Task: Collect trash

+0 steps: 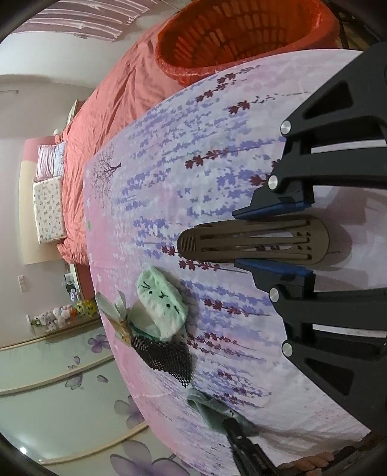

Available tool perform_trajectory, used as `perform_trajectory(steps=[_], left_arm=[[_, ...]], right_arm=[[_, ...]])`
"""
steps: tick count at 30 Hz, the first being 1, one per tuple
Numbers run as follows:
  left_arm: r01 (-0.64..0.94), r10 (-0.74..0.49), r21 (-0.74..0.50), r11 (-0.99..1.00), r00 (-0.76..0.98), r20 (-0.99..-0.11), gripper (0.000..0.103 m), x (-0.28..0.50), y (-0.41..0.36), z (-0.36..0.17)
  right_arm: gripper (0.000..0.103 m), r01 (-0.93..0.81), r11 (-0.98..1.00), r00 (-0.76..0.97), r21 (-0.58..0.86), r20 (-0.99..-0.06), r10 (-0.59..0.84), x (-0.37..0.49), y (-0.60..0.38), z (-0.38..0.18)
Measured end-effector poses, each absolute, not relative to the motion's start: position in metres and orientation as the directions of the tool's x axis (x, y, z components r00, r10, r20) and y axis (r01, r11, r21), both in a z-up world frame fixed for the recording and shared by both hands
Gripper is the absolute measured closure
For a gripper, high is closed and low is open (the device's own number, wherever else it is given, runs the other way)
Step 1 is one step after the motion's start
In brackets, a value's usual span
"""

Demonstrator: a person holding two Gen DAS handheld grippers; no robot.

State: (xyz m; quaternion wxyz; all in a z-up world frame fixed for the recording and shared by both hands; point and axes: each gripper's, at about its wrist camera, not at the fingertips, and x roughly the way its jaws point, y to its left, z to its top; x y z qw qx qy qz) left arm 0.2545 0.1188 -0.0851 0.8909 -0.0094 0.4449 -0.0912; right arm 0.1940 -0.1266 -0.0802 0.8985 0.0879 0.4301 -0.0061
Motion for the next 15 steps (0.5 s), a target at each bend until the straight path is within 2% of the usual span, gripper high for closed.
perform_trajectory(steps=[1,2,3,5,13,15], left_arm=[[0.156,-0.174,-0.100,0.983,0.593,-0.786,0.065,0.252,0.118,-0.083],[0.153,-0.169,-0.095,0.984,0.603,-0.780,0.053,0.251,0.118,-0.082],[0.150,-0.160,-0.085,0.985,0.616,-0.771,0.044,0.250,0.117,-0.081],[0.146,-0.146,-0.069,0.987,0.632,-0.761,0.038,0.251,0.113,-0.079],[0.122,-0.081,-0.006,0.993,0.622,-0.779,0.036,0.274,0.099,-0.090],[0.114,-0.063,0.009,0.993,0.607,-0.792,0.039,0.279,0.098,-0.094]], right_arm=[[0.068,0.088,0.983,0.631,0.162,-0.772,0.071,0.193,-0.128,-0.080],[0.058,0.092,0.982,0.632,0.166,-0.772,0.071,0.193,-0.129,-0.081],[0.054,0.102,0.981,0.635,0.168,-0.770,0.066,0.193,-0.131,-0.080],[0.053,0.115,0.978,0.636,0.173,-0.769,0.061,0.196,-0.134,-0.081],[0.052,0.116,0.986,0.622,0.123,-0.782,0.025,0.208,-0.125,-0.084],[0.052,0.116,0.987,0.620,0.112,-0.785,0.016,0.209,-0.124,-0.084]])
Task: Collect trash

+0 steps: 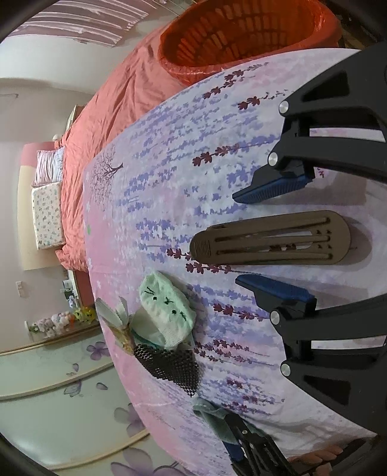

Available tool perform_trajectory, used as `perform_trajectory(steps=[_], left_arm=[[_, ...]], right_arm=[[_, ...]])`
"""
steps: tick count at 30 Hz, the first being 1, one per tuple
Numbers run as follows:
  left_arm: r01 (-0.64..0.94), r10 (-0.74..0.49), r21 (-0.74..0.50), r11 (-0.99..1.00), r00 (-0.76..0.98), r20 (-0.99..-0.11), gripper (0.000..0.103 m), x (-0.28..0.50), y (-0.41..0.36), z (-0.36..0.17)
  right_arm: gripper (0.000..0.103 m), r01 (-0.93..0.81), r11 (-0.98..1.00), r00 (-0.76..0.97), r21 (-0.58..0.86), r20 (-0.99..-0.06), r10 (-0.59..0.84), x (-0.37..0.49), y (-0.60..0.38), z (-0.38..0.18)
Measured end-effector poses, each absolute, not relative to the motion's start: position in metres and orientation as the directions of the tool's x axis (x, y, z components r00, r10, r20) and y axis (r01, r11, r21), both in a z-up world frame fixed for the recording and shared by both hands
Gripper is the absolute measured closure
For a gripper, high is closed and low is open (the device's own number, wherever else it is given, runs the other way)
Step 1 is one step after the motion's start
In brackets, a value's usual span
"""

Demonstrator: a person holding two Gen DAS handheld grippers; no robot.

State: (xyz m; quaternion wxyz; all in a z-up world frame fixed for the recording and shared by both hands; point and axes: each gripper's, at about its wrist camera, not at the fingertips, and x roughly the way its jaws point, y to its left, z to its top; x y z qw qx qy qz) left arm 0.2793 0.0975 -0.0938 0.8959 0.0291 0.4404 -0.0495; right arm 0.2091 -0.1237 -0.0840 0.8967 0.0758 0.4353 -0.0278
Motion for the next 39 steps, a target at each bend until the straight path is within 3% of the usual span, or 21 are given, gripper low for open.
perform_trajectory(steps=[8,29,37,39], left_arm=[[0.093,-0.047,0.011,0.996,0.602,-0.797,0.037,0.2837,0.0995,-0.0948],[0.054,-0.027,0.006,0.999,0.592,-0.805,0.022,0.2847,0.1065,-0.0980],[0.064,-0.029,0.011,0.998,0.592,-0.805,0.021,0.2825,0.1061,-0.0984],[0.089,-0.034,0.023,0.996,0.595,-0.803,0.025,0.2765,0.1043,-0.0982]], right_arm=[[0.051,0.118,0.992,0.607,0.051,-0.794,-0.031,0.2100,-0.1159,-0.0851],[0.048,0.118,0.992,0.606,0.055,-0.795,-0.028,0.2086,-0.1156,-0.0852],[0.048,0.118,0.991,0.608,0.065,-0.793,-0.021,0.2085,-0.1160,-0.0848],[0.050,0.122,0.988,0.616,0.090,-0.788,-0.004,0.2069,-0.1194,-0.0839]])
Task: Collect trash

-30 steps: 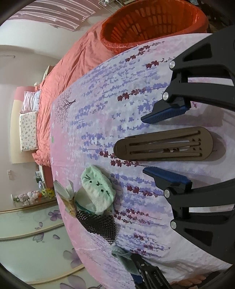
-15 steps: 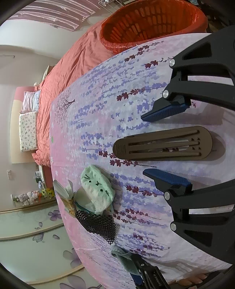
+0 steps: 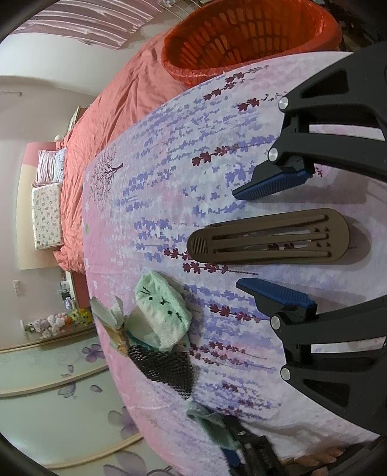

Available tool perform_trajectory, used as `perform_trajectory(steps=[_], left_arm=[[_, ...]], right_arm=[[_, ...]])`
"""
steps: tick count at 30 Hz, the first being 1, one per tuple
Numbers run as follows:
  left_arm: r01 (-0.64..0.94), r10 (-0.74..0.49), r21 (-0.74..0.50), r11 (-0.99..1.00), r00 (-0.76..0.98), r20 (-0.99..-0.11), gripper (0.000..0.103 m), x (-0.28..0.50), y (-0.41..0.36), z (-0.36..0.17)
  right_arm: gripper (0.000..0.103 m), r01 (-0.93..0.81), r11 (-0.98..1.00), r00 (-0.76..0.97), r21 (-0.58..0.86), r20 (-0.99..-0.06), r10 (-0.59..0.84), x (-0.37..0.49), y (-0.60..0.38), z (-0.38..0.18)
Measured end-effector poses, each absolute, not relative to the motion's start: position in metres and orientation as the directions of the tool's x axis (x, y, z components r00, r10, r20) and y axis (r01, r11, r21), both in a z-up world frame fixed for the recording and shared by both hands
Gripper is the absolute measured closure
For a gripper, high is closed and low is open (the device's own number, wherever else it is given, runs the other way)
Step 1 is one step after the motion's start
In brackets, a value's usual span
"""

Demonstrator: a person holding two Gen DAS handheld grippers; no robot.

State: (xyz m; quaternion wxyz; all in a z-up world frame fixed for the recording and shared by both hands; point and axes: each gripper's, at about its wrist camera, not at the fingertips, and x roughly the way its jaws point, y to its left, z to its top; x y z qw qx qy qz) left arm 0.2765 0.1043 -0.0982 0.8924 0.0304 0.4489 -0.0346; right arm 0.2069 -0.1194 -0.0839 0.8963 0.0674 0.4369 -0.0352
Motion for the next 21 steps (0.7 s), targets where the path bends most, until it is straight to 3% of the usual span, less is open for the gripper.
perform_trajectory(steps=[2,4,6,8,21], left_arm=[[0.109,-0.050,0.019,0.994,0.598,-0.800,0.031,0.270,0.104,-0.098],[0.110,-0.055,0.016,0.994,0.607,-0.793,0.045,0.267,0.104,-0.097],[0.120,-0.067,0.008,0.993,0.613,-0.787,0.071,0.267,0.103,-0.096],[0.145,-0.101,-0.013,0.989,0.616,-0.782,0.087,0.268,0.100,-0.094],[0.148,-0.120,-0.026,0.989,0.681,-0.722,0.090,0.250,0.085,-0.058]], right_arm=[[0.063,0.142,0.985,0.620,0.101,-0.785,-0.009,0.205,-0.124,-0.083],[0.073,0.133,0.983,0.626,0.124,-0.780,0.014,0.205,-0.126,-0.083],[0.074,0.132,0.984,0.626,0.118,-0.779,0.010,0.205,-0.124,-0.083],[0.074,0.124,0.986,0.627,0.114,-0.779,0.011,0.204,-0.121,-0.082],[0.074,0.102,0.990,0.685,0.100,-0.728,0.003,0.178,-0.123,-0.050]])
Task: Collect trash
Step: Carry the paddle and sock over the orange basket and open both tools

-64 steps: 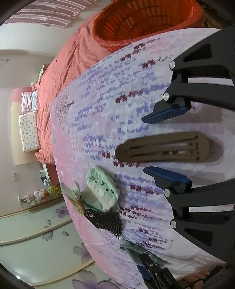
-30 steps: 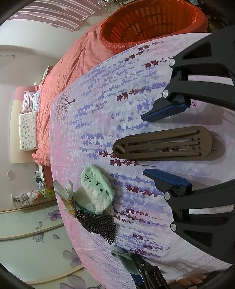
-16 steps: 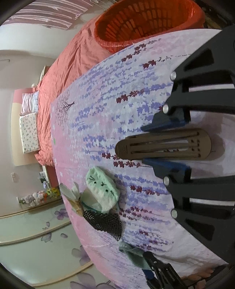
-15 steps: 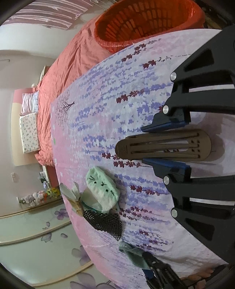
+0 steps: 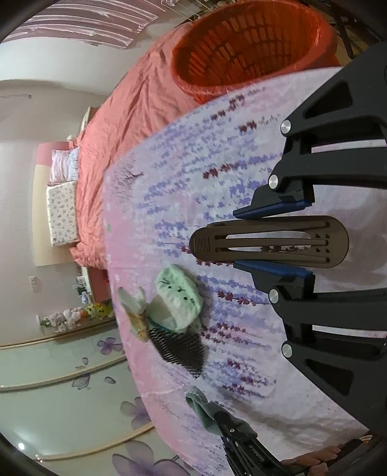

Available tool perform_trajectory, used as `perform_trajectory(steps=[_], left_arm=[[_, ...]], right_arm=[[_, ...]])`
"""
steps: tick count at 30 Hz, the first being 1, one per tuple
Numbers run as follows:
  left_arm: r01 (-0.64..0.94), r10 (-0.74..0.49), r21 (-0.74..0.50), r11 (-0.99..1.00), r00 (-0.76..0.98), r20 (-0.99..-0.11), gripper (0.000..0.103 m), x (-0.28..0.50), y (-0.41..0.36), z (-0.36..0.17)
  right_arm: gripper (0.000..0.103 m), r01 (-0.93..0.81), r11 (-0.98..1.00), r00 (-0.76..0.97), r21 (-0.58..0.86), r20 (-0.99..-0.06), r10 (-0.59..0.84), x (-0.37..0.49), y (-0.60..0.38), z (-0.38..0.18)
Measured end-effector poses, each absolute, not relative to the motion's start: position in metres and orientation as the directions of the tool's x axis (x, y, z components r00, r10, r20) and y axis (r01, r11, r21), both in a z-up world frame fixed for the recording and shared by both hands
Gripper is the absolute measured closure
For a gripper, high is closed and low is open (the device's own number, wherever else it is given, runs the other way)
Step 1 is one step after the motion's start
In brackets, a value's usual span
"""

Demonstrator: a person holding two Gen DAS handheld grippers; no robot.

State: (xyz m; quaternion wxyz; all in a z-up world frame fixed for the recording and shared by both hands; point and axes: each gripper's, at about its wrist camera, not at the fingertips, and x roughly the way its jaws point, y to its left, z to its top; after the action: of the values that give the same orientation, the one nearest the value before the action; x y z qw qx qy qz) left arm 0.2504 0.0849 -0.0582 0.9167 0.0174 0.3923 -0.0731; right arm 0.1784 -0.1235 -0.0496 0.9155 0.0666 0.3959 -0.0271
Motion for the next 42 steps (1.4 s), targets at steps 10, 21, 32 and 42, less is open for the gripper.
perform_trajectory(steps=[10,21,32,42], left_arm=[[0.236,-0.228,-0.076,0.969,0.727,-0.648,0.090,0.228,0.036,-0.009],[0.399,-0.400,-0.147,0.905,0.682,-0.612,0.090,0.216,-0.058,0.017],[0.564,-0.559,-0.213,0.798,0.559,-0.612,0.090,0.213,-0.172,0.011],[0.652,-0.614,-0.225,0.724,0.462,-0.639,0.089,0.221,-0.261,-0.015]], right_arm=[[0.074,0.144,0.987,0.762,0.077,-0.645,-0.061,0.149,-0.156,-0.006],[0.074,0.267,0.960,0.795,0.085,-0.583,-0.170,0.121,-0.216,0.016],[0.074,0.403,0.908,0.773,0.111,-0.572,-0.273,0.106,-0.289,0.008],[0.074,0.466,0.866,0.752,0.181,-0.596,-0.280,0.110,-0.344,-0.014]])
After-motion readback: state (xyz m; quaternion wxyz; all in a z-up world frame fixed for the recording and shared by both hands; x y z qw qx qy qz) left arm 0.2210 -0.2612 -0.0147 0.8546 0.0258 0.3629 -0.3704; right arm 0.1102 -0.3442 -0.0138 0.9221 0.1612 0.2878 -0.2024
